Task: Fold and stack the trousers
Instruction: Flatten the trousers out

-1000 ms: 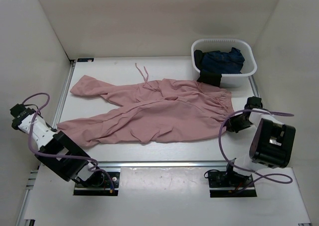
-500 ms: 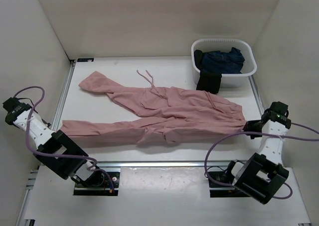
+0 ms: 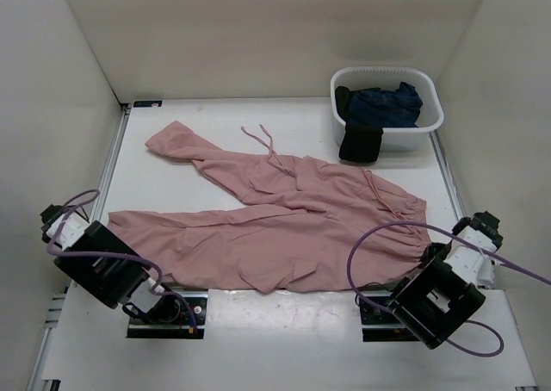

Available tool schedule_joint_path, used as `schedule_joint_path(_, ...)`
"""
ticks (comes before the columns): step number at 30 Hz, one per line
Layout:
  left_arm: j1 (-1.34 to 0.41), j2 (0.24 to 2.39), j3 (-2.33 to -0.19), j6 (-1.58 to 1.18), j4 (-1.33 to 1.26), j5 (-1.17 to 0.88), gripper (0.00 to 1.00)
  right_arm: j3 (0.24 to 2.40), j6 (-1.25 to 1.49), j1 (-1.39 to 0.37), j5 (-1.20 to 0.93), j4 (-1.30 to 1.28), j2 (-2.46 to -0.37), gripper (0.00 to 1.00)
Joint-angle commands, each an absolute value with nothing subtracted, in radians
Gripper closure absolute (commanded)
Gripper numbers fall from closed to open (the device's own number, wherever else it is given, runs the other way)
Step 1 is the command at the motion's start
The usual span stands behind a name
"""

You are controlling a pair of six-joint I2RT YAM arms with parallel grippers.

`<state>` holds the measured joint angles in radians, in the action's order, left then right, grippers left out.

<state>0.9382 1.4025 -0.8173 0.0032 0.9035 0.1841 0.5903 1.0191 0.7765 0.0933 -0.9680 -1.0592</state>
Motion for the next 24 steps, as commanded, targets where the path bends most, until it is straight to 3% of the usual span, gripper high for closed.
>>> schedule_joint_path(1, 0.969, 1.359, -0.816, 0.000, 0.827, 0.245, 0.40, 0.601, 1.022, 0.782, 0.152, -0.973, -1.029, 0.82)
schedule_joint_path(2, 0.969, 1.359, -0.840, 0.000, 0.827, 0.245, 0.38, 0.601, 1.022, 0.782, 0.161, -0.973, -1.029, 0.73)
schedule_joint_path(3, 0.969, 1.359, -0.854, 0.000, 0.840, 0.245, 0.36, 0.612, 1.013, 0.782, 0.172, -0.973, -1.029, 0.48)
schedule_joint_path(5, 0.969, 1.348, -0.932, 0.000, 0.883, 0.198, 0.34, 0.640, 1.003, 0.782, 0.181, -0.982, -1.020, 0.32)
schedule_joint_path(7, 0.945, 1.339, -0.992, 0.000, 0.969, 0.149, 0.32, 0.673, 1.003, 0.782, 0.192, -0.982, -1.020, 0.24)
schedule_joint_path(14, 0.616, 1.347, -0.999, 0.000, 0.933, 0.159, 0.30, 0.839, 0.991, 0.556, 0.320, -0.951, -0.983, 0.22)
schedule_joint_path(17, 0.604, 1.465, -1.020, 0.000, 0.873, 0.198, 0.31, 0.912, 1.025, 0.396, 0.451, -0.983, -1.023, 0.22)
schedule_joint_path(24, 0.566, 1.733, -1.164, 0.000, 0.850, 0.187, 0.38, 0.787, 1.075, 0.290, 0.341, -0.861, -1.170, 0.21)
